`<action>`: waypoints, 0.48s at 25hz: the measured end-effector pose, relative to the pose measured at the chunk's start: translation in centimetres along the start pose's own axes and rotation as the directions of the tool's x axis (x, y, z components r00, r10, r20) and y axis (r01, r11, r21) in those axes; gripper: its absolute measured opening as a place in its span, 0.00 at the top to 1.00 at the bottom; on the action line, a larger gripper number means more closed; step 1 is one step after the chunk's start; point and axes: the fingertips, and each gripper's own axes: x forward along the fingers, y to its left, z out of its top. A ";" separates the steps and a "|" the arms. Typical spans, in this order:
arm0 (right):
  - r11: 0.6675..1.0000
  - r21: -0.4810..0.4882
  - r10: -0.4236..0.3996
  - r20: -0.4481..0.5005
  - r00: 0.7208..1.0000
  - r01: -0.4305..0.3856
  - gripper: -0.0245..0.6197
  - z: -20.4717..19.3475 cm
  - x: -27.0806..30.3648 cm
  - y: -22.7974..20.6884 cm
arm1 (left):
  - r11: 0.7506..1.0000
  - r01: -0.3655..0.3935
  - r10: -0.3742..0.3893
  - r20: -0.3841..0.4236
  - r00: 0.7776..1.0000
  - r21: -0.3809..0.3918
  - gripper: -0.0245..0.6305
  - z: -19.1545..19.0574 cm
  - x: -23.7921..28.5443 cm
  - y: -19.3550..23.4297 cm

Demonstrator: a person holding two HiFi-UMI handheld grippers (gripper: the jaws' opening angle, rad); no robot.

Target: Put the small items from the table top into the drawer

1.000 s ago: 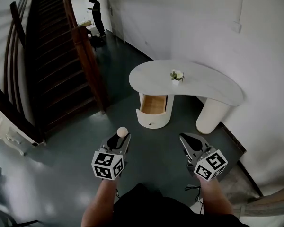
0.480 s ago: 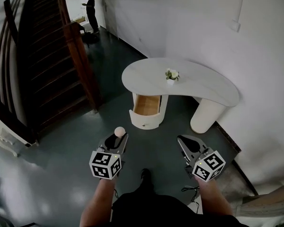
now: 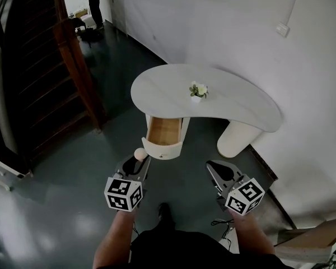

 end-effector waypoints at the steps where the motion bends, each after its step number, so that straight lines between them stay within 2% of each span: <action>1: 1.000 0.004 0.000 -0.007 1.000 0.001 0.95 0.0 0.9 -0.7 | 1.000 0.006 -0.006 -0.008 1.000 -0.007 0.75 -0.2 1.0 0.5; 8: 0.999 0.050 0.012 -0.053 0.998 -0.009 0.95 -0.7 7.6 -3.9 | 0.998 0.008 -0.011 -0.047 0.999 -0.055 0.75 -0.8 5.8 5.5; 12: 0.999 0.049 0.019 -0.066 0.998 -0.015 0.95 -0.3 10.5 -4.9 | 0.998 0.015 -0.019 -0.064 0.998 -0.057 0.75 -1.0 7.4 7.7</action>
